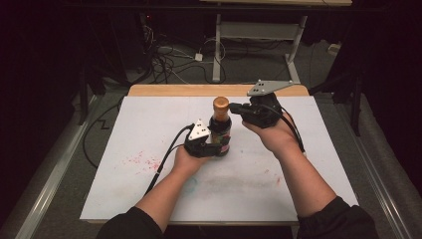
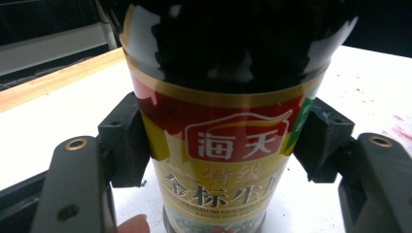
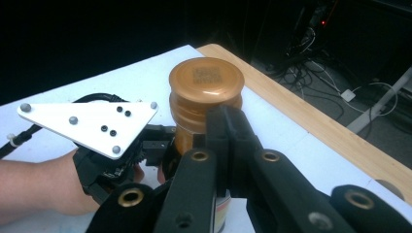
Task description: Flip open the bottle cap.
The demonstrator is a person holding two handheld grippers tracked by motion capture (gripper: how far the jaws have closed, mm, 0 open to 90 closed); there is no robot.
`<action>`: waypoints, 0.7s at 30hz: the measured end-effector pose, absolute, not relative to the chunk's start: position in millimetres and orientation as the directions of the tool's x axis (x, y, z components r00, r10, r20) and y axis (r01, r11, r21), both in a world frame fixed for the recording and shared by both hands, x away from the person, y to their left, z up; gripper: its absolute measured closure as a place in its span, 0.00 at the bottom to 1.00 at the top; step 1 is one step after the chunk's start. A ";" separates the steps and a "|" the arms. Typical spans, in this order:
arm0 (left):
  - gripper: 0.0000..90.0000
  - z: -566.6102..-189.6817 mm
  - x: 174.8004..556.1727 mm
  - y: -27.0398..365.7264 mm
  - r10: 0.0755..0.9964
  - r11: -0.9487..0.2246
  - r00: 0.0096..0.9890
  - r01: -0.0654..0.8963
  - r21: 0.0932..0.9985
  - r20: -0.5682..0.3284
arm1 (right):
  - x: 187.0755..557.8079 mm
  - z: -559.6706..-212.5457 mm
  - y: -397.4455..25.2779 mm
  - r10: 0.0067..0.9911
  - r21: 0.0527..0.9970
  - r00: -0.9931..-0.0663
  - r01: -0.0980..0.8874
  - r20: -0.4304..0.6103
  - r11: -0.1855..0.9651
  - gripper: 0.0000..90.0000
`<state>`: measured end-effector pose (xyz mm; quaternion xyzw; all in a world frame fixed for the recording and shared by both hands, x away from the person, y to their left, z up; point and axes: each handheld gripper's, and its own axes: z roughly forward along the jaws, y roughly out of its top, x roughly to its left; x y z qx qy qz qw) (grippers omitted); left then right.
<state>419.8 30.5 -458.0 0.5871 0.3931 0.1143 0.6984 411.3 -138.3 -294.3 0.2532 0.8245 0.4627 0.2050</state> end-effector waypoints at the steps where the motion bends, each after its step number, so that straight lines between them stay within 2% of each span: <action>1: 0.34 -458.0 419.8 30.5 0.621 0.285 0.665 0.302 0.910 -0.415 | 411.1 -294.3 -138.1 0.608 0.867 -0.788 0.229 -0.102 0.443 1.00; 7: 0.34 -457.9 419.3 30.7 0.607 0.278 0.683 0.297 0.913 -0.407 | 410.9 -294.2 -137.3 0.609 0.866 -0.786 0.225 -0.110 0.446 1.00; 8: 0.34 -457.1 419.5 27.8 0.602 0.324 0.665 0.304 0.896 -0.443 | 410.9 -294.1 -136.6 0.610 0.866 -0.784 0.223 -0.114 0.448 1.00; 21: 0.35 -457.8 419.6 28.6 0.602 0.324 0.666 0.300 0.897 -0.441 | 411.5 -292.9 -133.9 0.606 0.862 -0.785 0.213 -0.130 0.461 1.00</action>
